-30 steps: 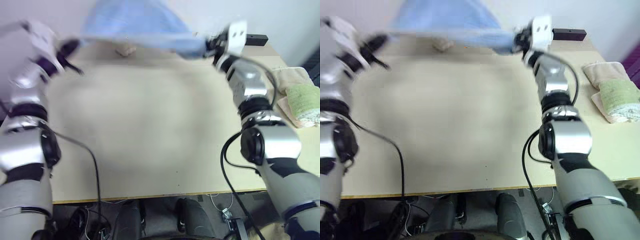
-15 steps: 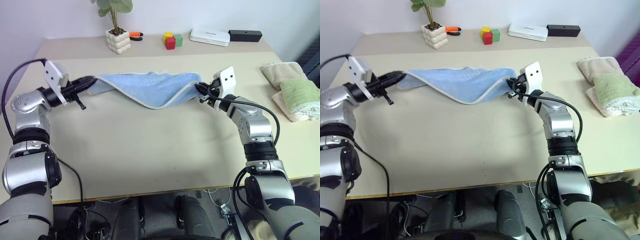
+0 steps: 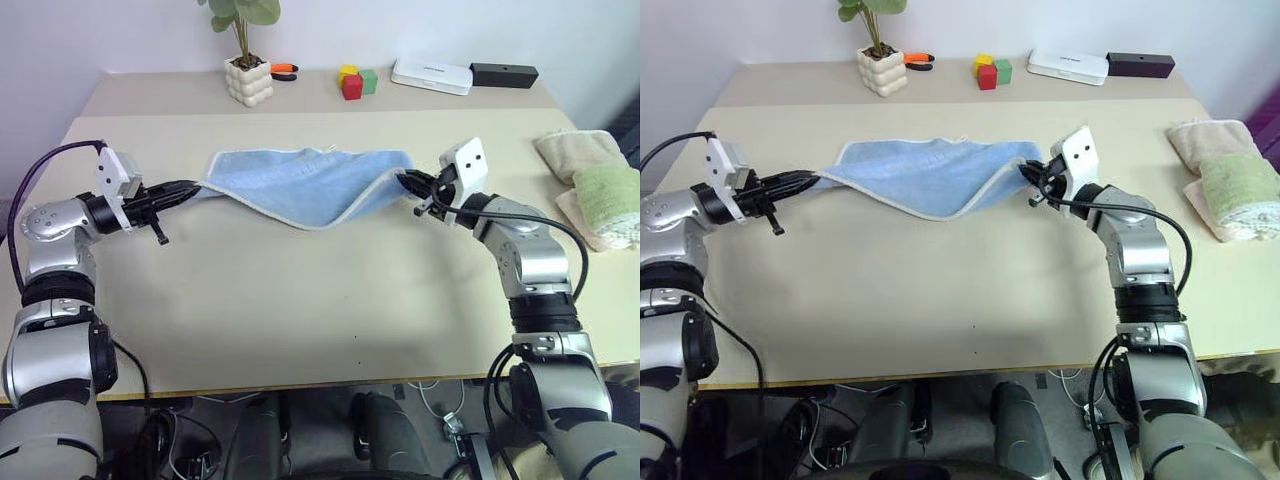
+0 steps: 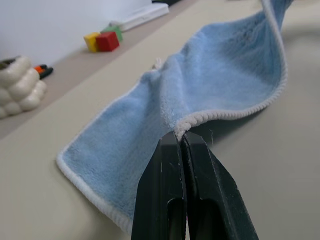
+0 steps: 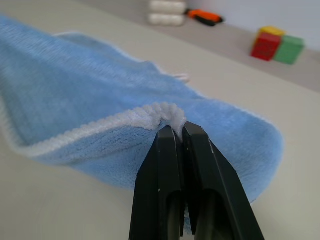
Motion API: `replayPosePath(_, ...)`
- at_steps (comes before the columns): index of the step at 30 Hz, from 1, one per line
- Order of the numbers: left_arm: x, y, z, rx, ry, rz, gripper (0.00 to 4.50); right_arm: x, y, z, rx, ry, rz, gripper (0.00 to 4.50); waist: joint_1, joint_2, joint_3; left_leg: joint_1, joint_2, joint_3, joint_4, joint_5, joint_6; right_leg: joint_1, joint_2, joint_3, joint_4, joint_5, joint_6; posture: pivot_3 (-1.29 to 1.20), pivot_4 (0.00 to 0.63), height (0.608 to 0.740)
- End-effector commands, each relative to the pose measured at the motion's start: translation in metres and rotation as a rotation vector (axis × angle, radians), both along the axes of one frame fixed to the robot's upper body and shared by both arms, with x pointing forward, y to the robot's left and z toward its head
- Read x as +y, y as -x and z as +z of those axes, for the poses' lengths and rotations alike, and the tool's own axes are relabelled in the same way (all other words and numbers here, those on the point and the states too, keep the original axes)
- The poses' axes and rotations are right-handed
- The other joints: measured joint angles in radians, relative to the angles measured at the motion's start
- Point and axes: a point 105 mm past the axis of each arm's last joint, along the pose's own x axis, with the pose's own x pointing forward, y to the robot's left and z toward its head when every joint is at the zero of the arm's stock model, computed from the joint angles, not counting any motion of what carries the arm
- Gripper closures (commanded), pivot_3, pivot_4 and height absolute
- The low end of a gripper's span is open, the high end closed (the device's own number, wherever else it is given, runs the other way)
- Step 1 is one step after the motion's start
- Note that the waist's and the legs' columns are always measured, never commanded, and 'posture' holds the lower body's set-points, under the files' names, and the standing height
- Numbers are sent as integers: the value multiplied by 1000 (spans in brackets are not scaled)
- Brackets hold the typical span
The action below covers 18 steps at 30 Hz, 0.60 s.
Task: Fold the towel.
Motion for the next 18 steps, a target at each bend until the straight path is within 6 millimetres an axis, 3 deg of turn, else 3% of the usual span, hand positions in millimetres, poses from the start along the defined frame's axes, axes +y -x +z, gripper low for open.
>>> replayPosePath(1,5,15,6,0,-40,-76,4500,6,25,14,-67,43,146,4475,3,0,0,0,0,0,0,0,0,0,0,0,0,0,0,0,150,735)
replayPosePath(6,12,49,-13,160,-103,-200,4500,-2,72,-8,27,238,368,4475,1,0,0,0,0,0,-1,-1,2,1,0,0,-2,0,0,0,150,735)
replayPosePath(14,13,76,-29,287,-118,-253,4500,-14,86,-23,93,302,420,4475,5,0,0,15,1,-1,-1,-5,8,13,0,0,-1,1,-2,0,150,735)
replayPosePath(18,17,95,-33,392,-137,-275,4500,-25,103,-30,140,341,463,4475,4,0,0,14,1,-1,-1,-6,9,13,0,0,-2,1,-2,0,150,735)
